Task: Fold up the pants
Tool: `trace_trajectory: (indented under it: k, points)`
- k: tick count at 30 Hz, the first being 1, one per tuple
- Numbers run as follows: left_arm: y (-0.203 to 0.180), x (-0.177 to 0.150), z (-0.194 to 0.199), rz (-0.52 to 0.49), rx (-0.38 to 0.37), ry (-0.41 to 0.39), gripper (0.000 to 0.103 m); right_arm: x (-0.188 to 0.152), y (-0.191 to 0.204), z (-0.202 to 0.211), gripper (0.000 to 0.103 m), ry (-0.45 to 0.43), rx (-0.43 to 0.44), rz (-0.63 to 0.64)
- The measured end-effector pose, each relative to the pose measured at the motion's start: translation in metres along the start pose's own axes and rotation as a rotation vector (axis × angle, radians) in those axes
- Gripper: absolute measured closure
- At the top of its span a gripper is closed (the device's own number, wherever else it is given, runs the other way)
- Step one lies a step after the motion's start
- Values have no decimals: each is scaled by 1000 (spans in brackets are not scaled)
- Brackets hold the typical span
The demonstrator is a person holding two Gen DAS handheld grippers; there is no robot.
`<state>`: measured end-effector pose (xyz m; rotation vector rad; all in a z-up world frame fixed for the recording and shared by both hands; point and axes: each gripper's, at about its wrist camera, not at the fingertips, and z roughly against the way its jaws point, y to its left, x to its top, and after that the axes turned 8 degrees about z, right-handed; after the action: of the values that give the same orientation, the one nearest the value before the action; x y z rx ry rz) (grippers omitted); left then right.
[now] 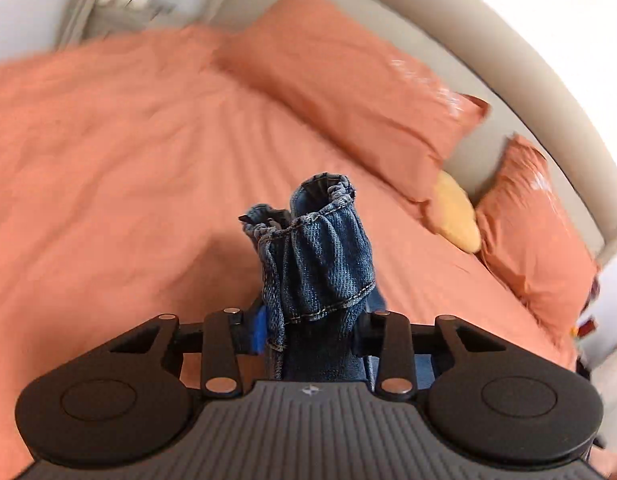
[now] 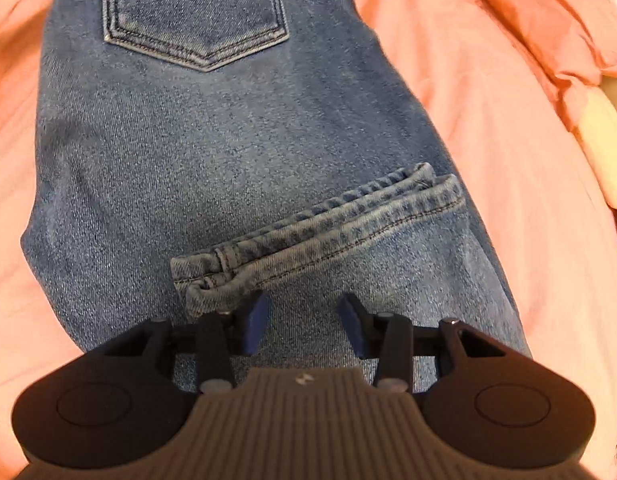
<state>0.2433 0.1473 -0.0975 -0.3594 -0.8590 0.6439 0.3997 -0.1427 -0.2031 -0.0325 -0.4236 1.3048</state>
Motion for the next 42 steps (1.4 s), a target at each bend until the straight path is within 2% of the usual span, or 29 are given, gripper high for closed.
trace_trajectory:
  k: [2,4,6,8,12,17,20,23,27,29,32,35,37,39,40,42]
  points:
    - [-34,0,10,-91,19,-17,62,-6,1,8,62,-16,-33,-13]
    - [-69,-3,20,-162,13,-35,63,-18,1,21,55,-36,-79,-63]
    - [-105,-10,28,-238,4,-54,64,-39,-8,40,41,-79,-93,-166]
    - [-146,-25,33,-335,5,-78,64,-65,-17,58,41,-113,-91,-271]
    - [-223,-65,27,-525,13,-94,65,-117,-27,82,41,-115,-132,-417]
    - [-299,-131,-1,-757,10,-46,65,-179,-34,100,42,-126,-148,-590]
    - [-327,-172,-35,-838,5,14,66,-209,-31,102,42,-84,-182,-642]
    - [-343,-213,-69,-898,6,83,66,-229,-20,106,42,-28,-224,-604]
    - [-348,-274,-89,-1037,28,161,66,-254,-6,108,42,-24,-190,-618]
    - [-345,-294,-100,-1093,33,218,65,-263,-4,105,42,11,-192,-642]
    - [-340,-306,-116,-1110,15,337,57,-273,-3,101,42,26,-177,-676]
    - [-334,-299,-123,-1036,-57,426,41,-279,-3,104,42,11,-151,-715]
    - [-328,-286,-122,-949,-130,482,22,-280,-4,109,42,-4,-140,-742]
    - [-321,-268,-120,-813,-215,566,17,-277,-5,115,42,-21,-129,-764]
    - [-317,-259,-115,-777,-237,565,19,-274,-5,120,42,-30,-127,-773]
    - [-310,-243,-103,-770,-276,549,20,-266,-7,127,42,-56,-123,-790]
